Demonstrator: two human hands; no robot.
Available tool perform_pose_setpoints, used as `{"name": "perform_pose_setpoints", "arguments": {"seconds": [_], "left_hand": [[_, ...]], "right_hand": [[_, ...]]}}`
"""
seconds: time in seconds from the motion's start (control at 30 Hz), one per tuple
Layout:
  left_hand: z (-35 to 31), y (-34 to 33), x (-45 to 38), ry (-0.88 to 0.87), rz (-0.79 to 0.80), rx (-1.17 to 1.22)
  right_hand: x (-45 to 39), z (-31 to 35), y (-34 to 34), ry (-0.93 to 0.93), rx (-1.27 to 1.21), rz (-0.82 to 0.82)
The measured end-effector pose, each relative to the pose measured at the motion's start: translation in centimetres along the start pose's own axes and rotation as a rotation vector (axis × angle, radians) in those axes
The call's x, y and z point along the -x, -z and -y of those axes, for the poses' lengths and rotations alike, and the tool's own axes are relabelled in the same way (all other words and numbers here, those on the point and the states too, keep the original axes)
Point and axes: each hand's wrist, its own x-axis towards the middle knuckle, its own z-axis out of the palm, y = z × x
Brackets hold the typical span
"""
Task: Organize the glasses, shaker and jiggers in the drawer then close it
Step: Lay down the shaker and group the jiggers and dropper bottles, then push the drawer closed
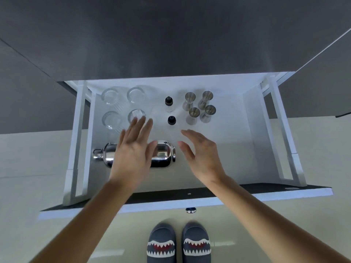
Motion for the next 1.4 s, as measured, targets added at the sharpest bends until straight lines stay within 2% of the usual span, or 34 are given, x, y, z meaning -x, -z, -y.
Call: {"name": "perform_pose_setpoints", "arguments": {"seconds": [0.07, 0.17, 0.33, 0.73, 1.4], "left_hand": [[-0.3, 0.1, 4.9, 0.036, 0.004, -0.094], [-0.7, 0.0, 10.5, 0.104, 0.069, -0.194], [-0.9, 0.1, 12.0, 0.126, 0.149, -0.267], [-0.6, 0.0, 8.6, 0.148, 0.104, -0.297], [1.4, 0.2, -1.7, 0.081, -0.038, -0.300]], "right_hand": [[3.4, 0.0, 1.1, 0.055, 0.176, 0.041], [8.5, -0.7, 2.8, 0.125, 0.494, -0.019], [12.7, -2.8, 4.0, 0.090, 0.676, 0.025], [9.3, -2.9, 4.1, 0.097, 0.754, 0.041], [-1.3, -2.8, 4.8, 0.149, 0.772, -0.059]]}}
